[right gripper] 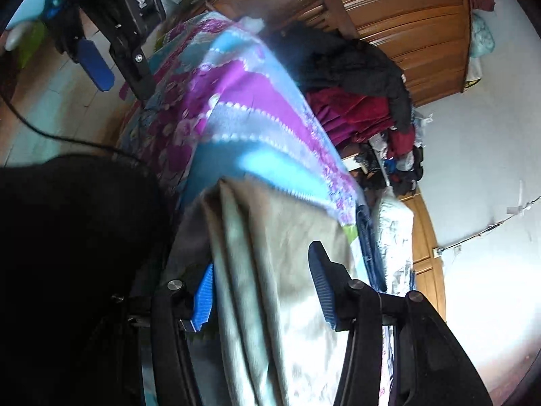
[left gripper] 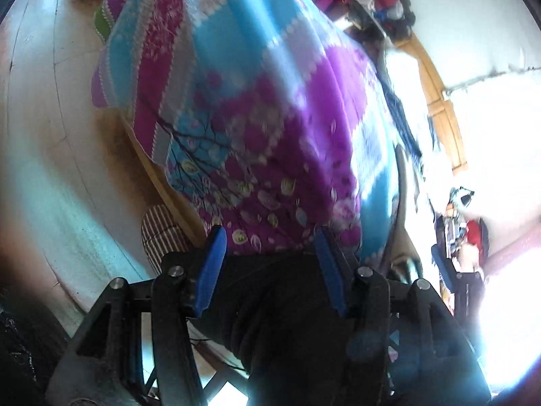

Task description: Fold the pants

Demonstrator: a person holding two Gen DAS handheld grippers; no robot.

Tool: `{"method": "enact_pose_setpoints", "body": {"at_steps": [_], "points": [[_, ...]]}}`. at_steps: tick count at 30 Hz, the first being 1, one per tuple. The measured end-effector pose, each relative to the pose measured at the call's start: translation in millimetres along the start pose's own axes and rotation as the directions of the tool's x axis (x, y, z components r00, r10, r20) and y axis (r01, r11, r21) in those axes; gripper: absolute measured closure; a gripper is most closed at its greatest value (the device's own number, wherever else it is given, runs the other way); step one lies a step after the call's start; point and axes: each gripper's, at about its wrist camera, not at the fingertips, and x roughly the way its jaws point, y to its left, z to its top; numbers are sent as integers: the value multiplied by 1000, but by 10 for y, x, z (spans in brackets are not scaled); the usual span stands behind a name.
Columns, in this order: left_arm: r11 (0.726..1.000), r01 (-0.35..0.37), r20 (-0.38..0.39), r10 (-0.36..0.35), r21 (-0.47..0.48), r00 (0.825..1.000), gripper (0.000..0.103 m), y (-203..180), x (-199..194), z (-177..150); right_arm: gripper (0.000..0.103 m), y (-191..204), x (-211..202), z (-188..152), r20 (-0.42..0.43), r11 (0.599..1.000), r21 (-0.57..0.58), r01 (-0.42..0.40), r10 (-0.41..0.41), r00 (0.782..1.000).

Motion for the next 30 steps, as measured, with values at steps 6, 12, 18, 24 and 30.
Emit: {"method": "enact_pose_setpoints", "body": {"at_steps": [6, 12, 18, 24, 30], "points": [[1000, 28, 51, -27, -8, 998, 47, -72, -103, 54, 83, -138, 133, 200, -1, 998, 50, -42, 42, 999], [989, 134, 1, -134, 69, 991, 41, -425, -3, 212, 92, -515, -62, 96, 46, 981, 177, -80, 73, 996], [842, 295, -257, -194, 452, 947, 40, -1703, 652, 853, 92, -801, -254, -32, 64, 967, 247, -66, 51, 997], [762, 354, -457, -86, 542, 885, 41, -2470, 1718, 1291, 92, -1007, -389, -121, 64, 950, 303, -74, 57, 996], [720, 412, -565, -33, 559, 825, 78, -2657, 2211, 1277, 92, -1372, -450, -288, 53, 891, 442, -104, 90, 995]]}}
